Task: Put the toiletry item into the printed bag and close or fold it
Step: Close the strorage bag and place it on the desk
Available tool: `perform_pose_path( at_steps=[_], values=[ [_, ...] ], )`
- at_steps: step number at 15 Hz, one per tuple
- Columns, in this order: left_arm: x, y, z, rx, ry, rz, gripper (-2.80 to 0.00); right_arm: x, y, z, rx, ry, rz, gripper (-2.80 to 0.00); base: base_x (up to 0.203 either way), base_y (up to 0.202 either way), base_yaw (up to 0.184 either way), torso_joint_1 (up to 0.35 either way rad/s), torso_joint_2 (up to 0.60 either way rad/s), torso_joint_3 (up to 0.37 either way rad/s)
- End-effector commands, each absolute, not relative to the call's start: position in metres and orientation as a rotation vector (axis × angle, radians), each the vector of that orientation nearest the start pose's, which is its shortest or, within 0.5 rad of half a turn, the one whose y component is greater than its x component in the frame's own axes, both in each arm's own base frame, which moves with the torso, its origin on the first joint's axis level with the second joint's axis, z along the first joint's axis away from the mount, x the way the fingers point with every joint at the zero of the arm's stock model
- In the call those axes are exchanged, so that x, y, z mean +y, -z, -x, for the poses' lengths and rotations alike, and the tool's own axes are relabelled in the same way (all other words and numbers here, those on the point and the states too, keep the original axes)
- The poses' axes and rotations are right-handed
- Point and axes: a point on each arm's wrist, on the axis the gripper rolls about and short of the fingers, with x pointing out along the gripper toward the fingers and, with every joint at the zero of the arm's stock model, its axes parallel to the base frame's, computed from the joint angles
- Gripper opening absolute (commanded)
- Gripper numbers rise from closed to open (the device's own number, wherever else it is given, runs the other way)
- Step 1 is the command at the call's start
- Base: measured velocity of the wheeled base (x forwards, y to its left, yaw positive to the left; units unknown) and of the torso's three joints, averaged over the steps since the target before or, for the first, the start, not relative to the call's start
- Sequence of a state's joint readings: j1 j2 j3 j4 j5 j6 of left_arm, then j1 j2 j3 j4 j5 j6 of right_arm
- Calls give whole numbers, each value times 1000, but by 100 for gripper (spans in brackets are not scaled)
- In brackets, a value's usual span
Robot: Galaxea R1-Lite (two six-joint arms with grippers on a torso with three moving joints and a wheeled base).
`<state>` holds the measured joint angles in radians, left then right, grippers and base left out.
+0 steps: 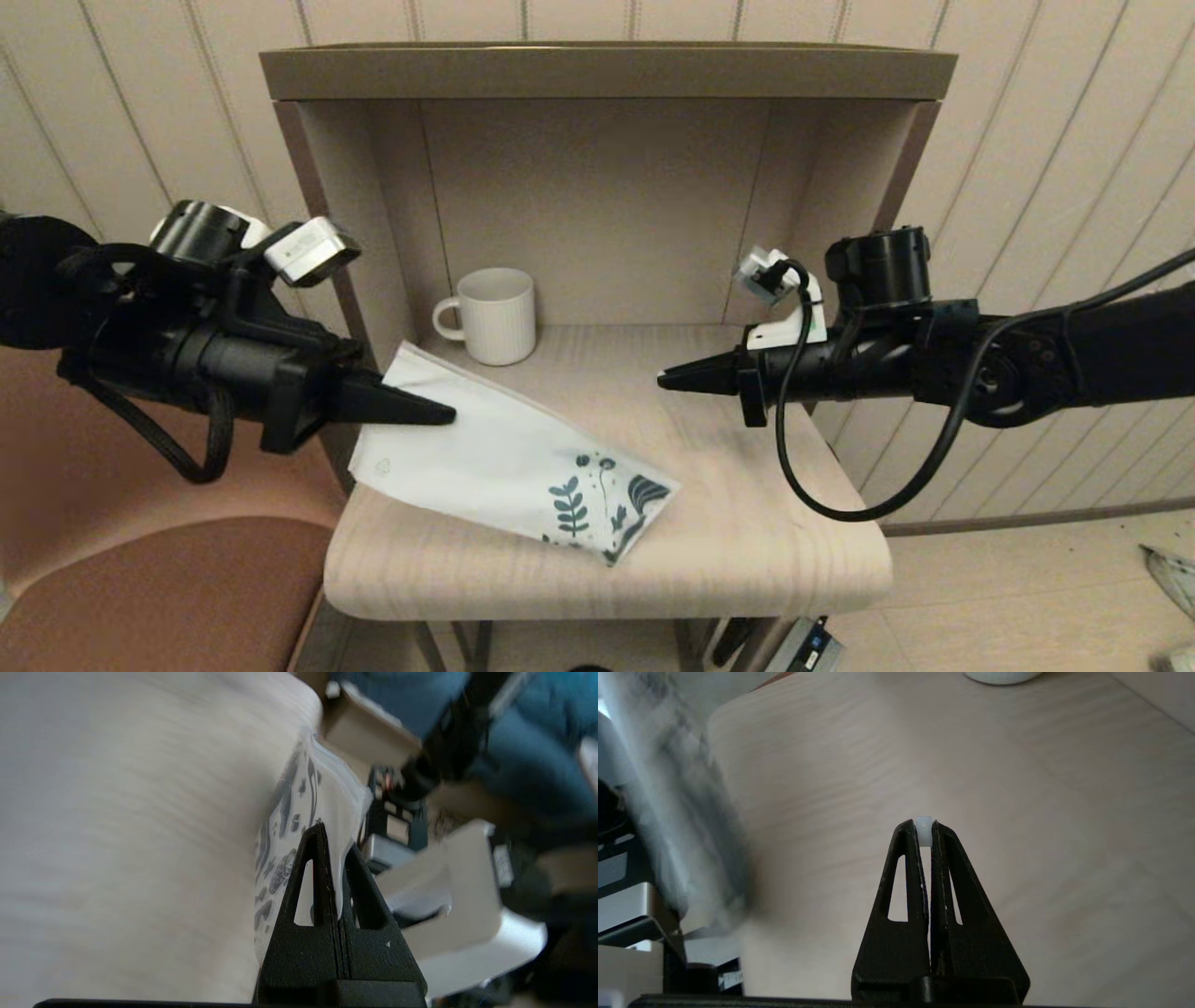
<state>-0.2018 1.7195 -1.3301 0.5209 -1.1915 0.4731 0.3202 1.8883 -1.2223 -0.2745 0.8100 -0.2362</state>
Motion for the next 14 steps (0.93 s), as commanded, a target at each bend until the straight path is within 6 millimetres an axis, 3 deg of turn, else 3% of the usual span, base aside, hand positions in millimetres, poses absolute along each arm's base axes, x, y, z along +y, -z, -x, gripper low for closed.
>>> perform_pose_path(
  at_steps=[1, 3, 8, 14],
  values=[
    [-74, -244, -290, 609, 1369, 235, -280, 133, -202, -339, 258, -1167, 111, -280, 0, 0, 0, 0, 0, 0],
    [-72, -256, -298, 597, 1305, 307, -280, 133, -202, -339, 258, -1168, 111, -280, 0, 0, 0, 0, 0, 0],
    [-82, -254, -324, 590, 1057, 451, -280, 133, -202, -340, 257, -1165, 112, -280, 0, 0, 0, 0, 0, 0],
    [-106, -222, -338, 633, 1026, 452, -280, 132, -201, -345, 260, -1128, 120, -280, 0, 0, 0, 0, 0, 0]
  ],
)
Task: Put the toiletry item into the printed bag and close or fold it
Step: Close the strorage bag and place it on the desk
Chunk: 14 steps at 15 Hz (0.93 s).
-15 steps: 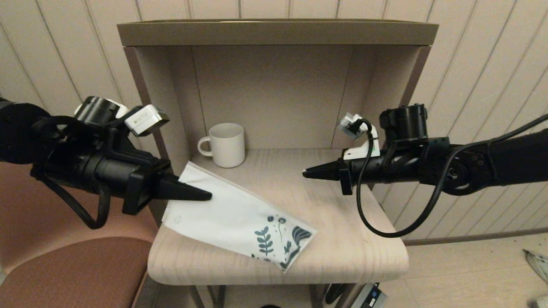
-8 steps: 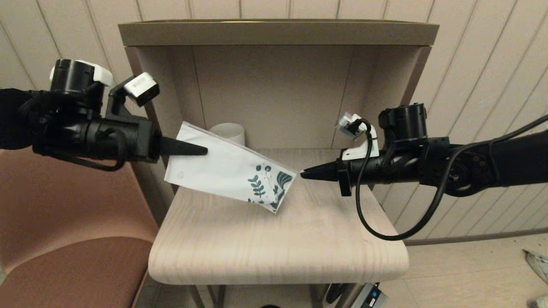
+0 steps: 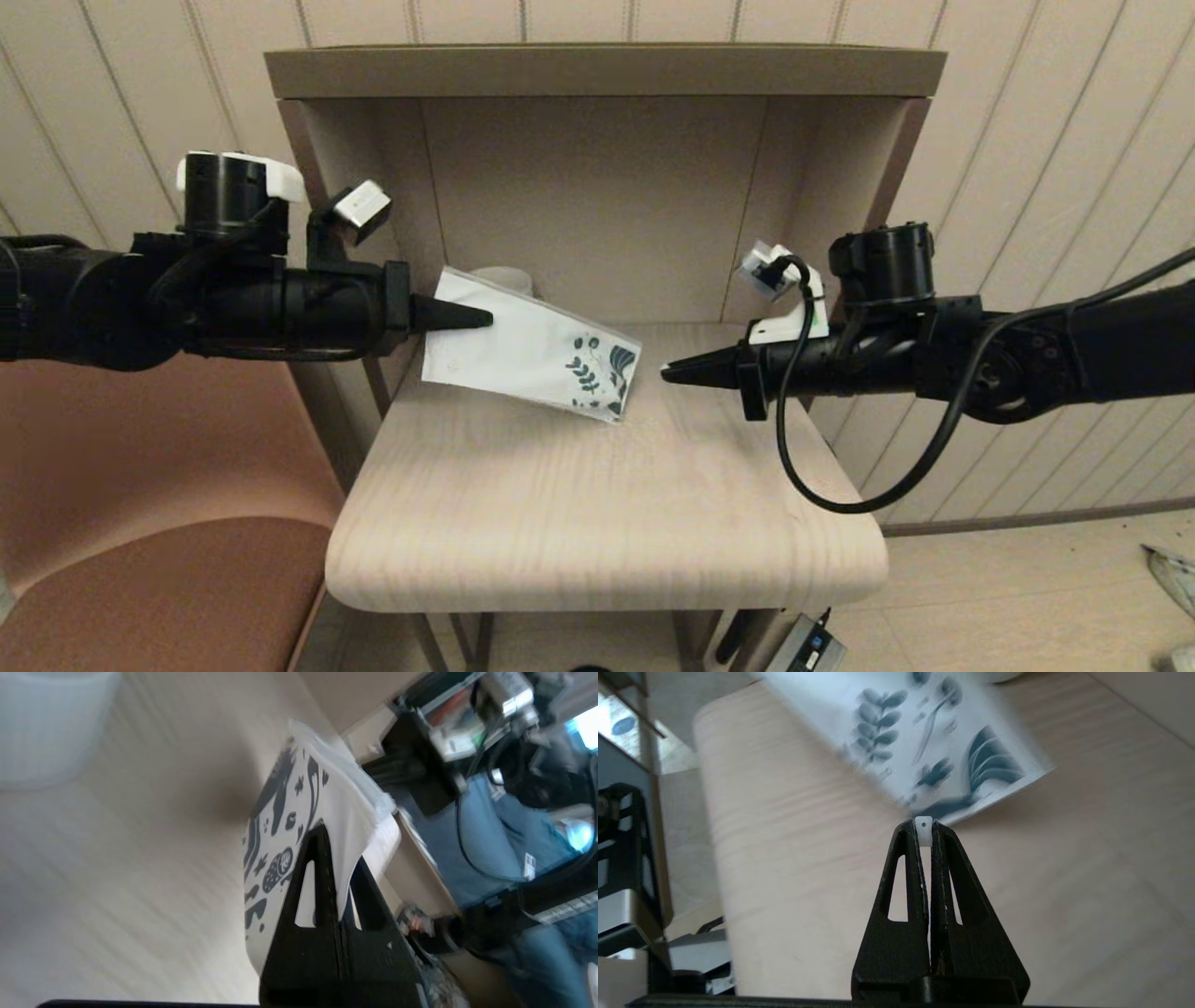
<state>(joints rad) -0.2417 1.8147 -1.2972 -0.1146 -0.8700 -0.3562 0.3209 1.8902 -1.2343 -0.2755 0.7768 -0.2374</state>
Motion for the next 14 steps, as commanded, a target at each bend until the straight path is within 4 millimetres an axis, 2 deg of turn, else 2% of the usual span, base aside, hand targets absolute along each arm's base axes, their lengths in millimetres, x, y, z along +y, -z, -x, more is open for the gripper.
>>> perform_pose_path(
  at_steps=[1, 2, 3, 4, 5, 7, 14],
  values=[
    [-107, -219, -337, 645, 1025, 454, -280, 132, -200, -346, 262, -1125, 121, -280, 0, 0, 0, 0, 0, 0],
    [-108, -217, -337, 652, 1026, 455, -280, 132, -199, -347, 265, -1118, 122, -280, 0, 0, 0, 0, 0, 0],
    [-111, -215, -336, 660, 1033, 455, -280, 132, -197, -349, 272, -1105, 124, 0, 0, 0, 0, 0, 0, 0],
    [-112, -213, -334, 668, 1032, 455, -280, 133, -195, -350, 278, -1099, 125, 0, 0, 0, 0, 0, 0, 0],
    [-112, -213, -333, 655, 1037, 450, 0, 133, -194, -351, 278, -1099, 125, 0, 0, 0, 0, 0, 0, 0],
    [-113, -215, -330, 593, 1064, 440, 0, 133, -195, -351, 275, -1098, 125, 0, 0, 0, 0, 0, 0, 0],
    [-117, -225, -313, 568, 1090, 425, 0, 132, -197, -350, 270, -1097, 126, 0, 0, 0, 0, 0, 0, 0]
  ],
)
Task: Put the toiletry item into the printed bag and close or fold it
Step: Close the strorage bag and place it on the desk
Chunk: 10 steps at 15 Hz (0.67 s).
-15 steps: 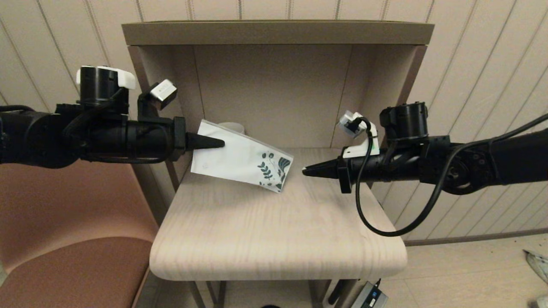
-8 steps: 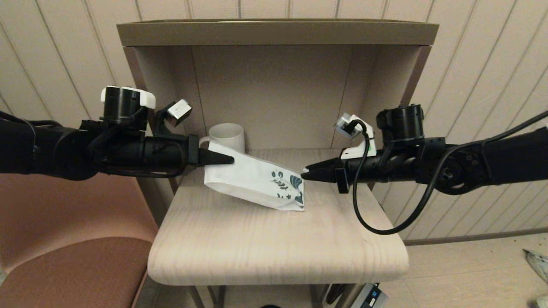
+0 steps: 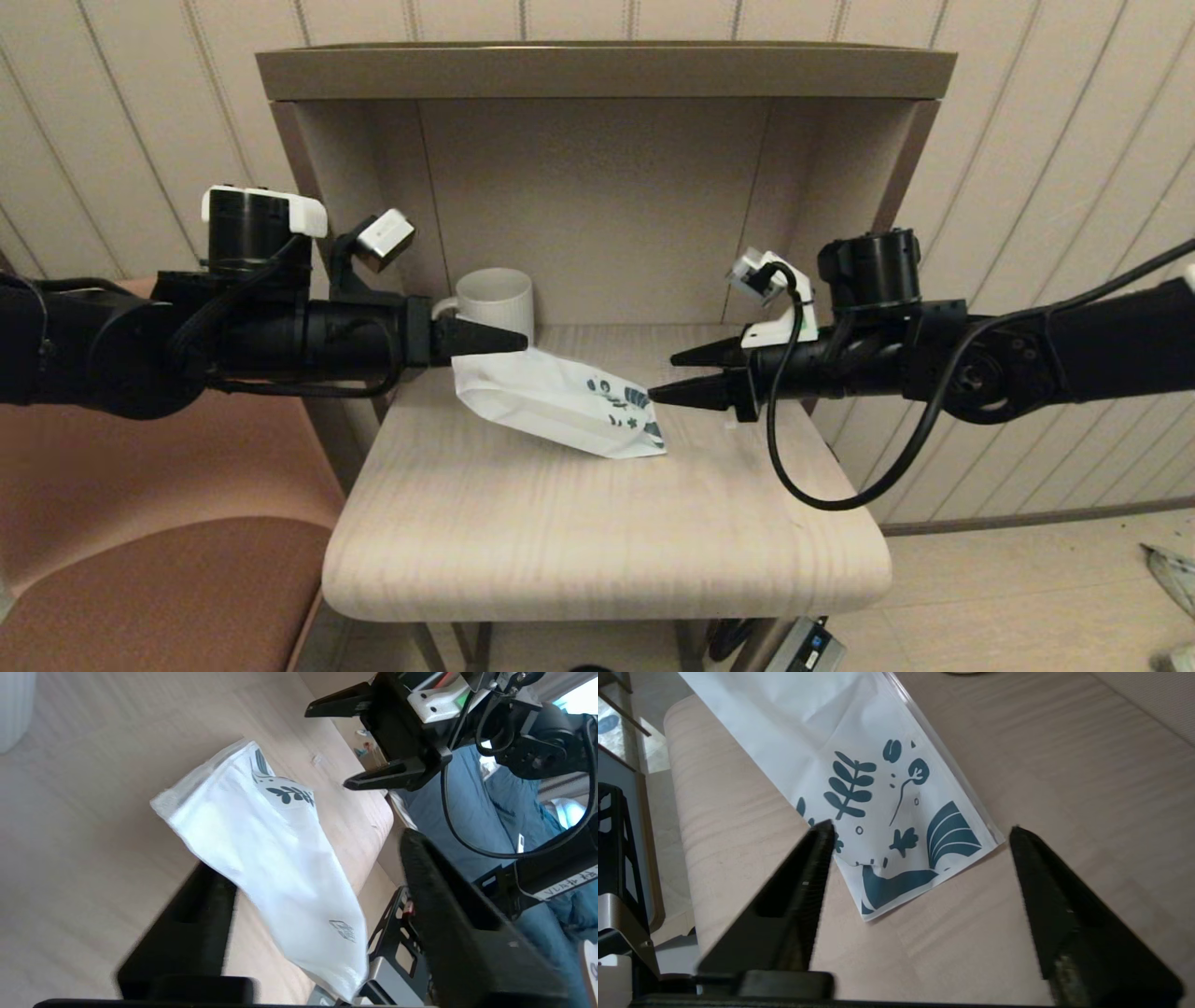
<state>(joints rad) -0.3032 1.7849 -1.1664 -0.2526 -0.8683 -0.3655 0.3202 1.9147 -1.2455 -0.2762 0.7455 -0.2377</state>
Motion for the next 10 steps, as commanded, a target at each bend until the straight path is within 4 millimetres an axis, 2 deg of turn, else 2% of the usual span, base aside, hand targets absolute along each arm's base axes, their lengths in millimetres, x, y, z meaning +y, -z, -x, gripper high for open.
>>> perform_pose_path(
  at_steps=[1, 3, 7, 10],
  values=[
    [-116, -227, -311, 560, 1089, 422, 0, 133, -196, -350, 272, -1099, 126, 0, 0, 0, 0, 0, 0, 0],
    [-112, -236, -303, 534, 1089, 415, 0, 133, -197, -349, 272, -1100, 126, 0, 0, 0, 0, 0, 0, 0],
    [-87, -250, -278, 482, 1019, 410, 0, 134, -200, -346, 263, -1103, 130, 0, 0, 0, 0, 0, 0, 0],
    [-57, -256, -259, 448, 914, 411, 0, 132, -207, -342, 246, -1102, 134, 0, 0, 0, 0, 0, 0, 0]
  ],
)
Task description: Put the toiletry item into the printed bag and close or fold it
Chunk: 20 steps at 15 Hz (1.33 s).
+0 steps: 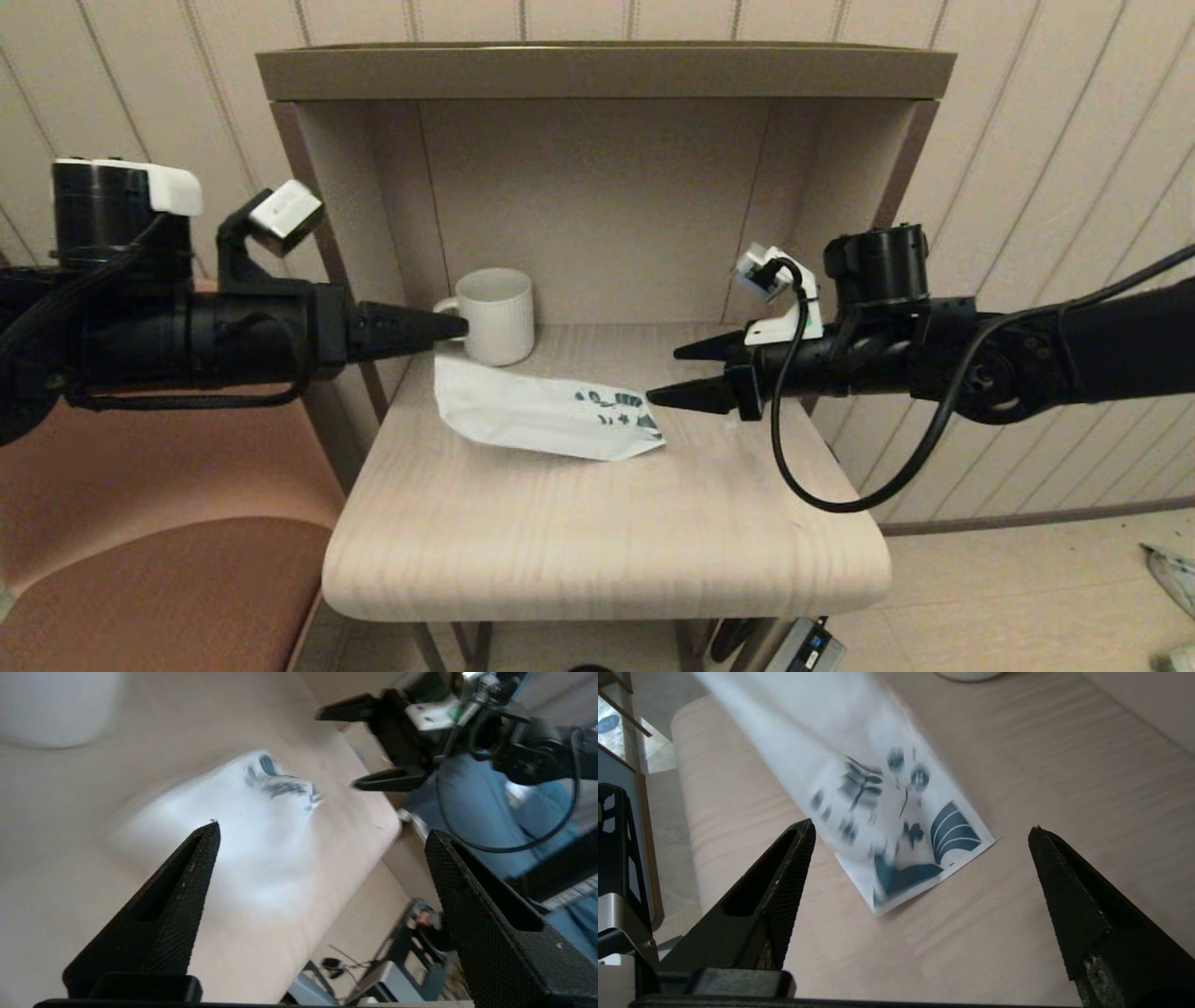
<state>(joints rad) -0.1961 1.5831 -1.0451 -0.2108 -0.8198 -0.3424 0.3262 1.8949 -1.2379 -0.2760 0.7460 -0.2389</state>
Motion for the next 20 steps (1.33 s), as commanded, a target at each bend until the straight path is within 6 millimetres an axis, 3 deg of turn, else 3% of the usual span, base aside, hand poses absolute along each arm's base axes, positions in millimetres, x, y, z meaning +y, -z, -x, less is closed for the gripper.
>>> perform_pose_path(
  at_steps=[1, 2, 3, 4, 9, 12, 14, 17, 20],
  values=[
    [-49, -258, -253, 440, 889, 414, 0, 131, -209, -341, 240, -1101, 135, 0, 0, 0, 0, 0, 0, 0],
    [-42, -264, -242, 424, 869, 412, 0, 131, -211, -340, 234, -1099, 137, 0, 0, 0, 0, 0, 0, 0],
    [-37, -269, -230, 404, 856, 402, 0, 129, -213, -339, 229, -1095, 138, -280, 0, 0, 0, 0, 0, 0],
    [-32, -273, -216, 379, 844, 377, -280, 127, -216, -337, 220, -1090, 143, -280, 0, 0, 0, 0, 0, 0],
    [-19, -269, -150, 288, 698, 176, -280, 117, -251, -315, 125, -1019, 179, -280, 0, 0, 0, 0, 0, 0],
    [-15, -279, -104, 250, 588, 103, -280, 103, -285, -288, 59, -740, 211, -280, 0, 0, 0, 0, 0, 0],
    [-13, -286, -70, 227, 534, 82, -280, 89, -308, -252, 7, -598, 179, -280, 0, 0, 0, 0, 0, 0],
    [-7, -282, -19, 179, 336, 67, -280, 57, -339, -172, -122, -385, 134, -280, 0, 0, 0, 0, 0, 0],
    [-3, -260, 26, 120, 181, 79, -280, 23, -338, -80, -158, -220, 107, -280, 0, 0, 0, 0, 0, 0]
  ],
)
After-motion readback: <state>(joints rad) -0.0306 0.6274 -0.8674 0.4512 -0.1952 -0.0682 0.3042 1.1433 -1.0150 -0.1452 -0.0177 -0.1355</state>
